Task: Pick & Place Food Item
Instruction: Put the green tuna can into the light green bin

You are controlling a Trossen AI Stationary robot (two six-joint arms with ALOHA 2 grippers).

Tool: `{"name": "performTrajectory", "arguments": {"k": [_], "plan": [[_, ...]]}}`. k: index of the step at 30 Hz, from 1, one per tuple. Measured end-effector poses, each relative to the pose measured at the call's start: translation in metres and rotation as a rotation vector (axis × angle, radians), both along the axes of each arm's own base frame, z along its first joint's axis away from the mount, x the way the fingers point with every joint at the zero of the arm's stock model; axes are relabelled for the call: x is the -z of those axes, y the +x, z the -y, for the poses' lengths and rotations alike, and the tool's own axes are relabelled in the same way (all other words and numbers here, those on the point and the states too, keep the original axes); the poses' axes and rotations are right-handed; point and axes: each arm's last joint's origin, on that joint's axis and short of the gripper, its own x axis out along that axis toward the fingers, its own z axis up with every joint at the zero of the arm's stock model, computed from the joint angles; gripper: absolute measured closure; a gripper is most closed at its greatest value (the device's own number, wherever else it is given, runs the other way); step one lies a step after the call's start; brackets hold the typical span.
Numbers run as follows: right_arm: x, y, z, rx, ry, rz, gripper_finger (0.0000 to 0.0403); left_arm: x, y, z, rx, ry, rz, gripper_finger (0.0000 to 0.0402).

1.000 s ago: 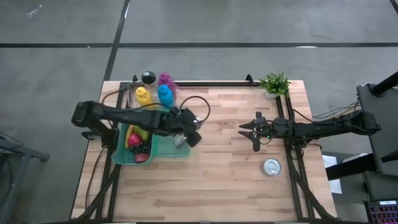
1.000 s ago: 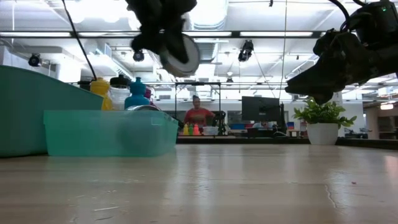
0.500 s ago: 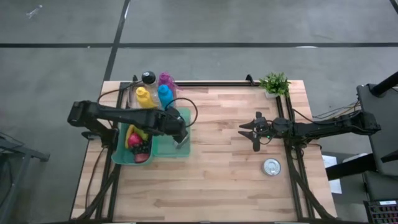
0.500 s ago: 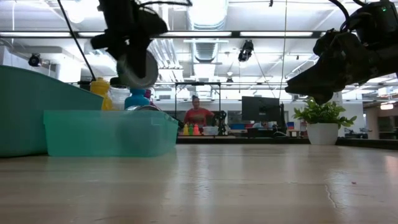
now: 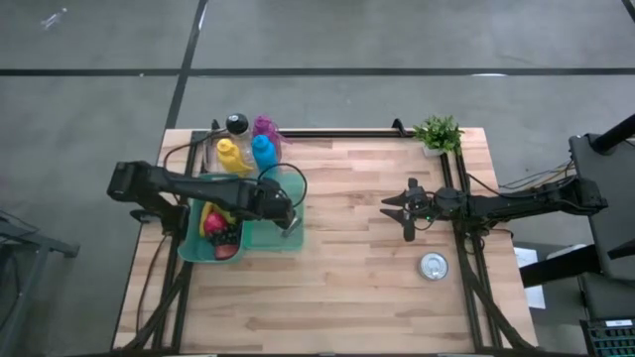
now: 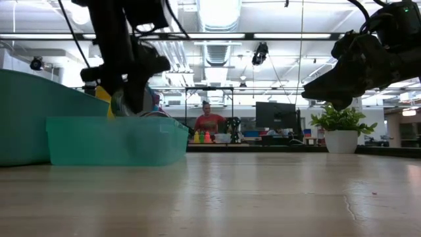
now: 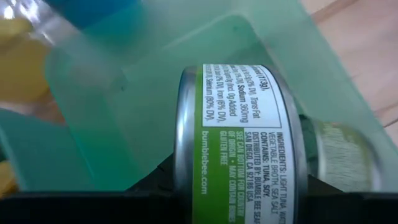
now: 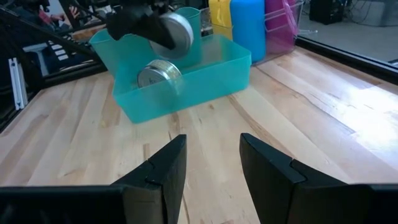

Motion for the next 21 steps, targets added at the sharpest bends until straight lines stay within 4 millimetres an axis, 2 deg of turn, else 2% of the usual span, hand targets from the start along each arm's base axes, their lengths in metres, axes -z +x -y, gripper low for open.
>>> {"name": "performTrajectory", "arguments": {"k": [10, 21], "plan": [[0.0, 0.0, 0.0, 0.0, 0.0, 0.0, 0.0256, 0.034, -0.008, -0.001, -0.042, -0.068, 0.048, 0.0278], [0.0, 0.0, 0.0, 0.0, 0.0, 0.0, 0.0256, 0.042, -0.01, 0.0, -0.047, -0.095, 0.081, 0.0278]]}}
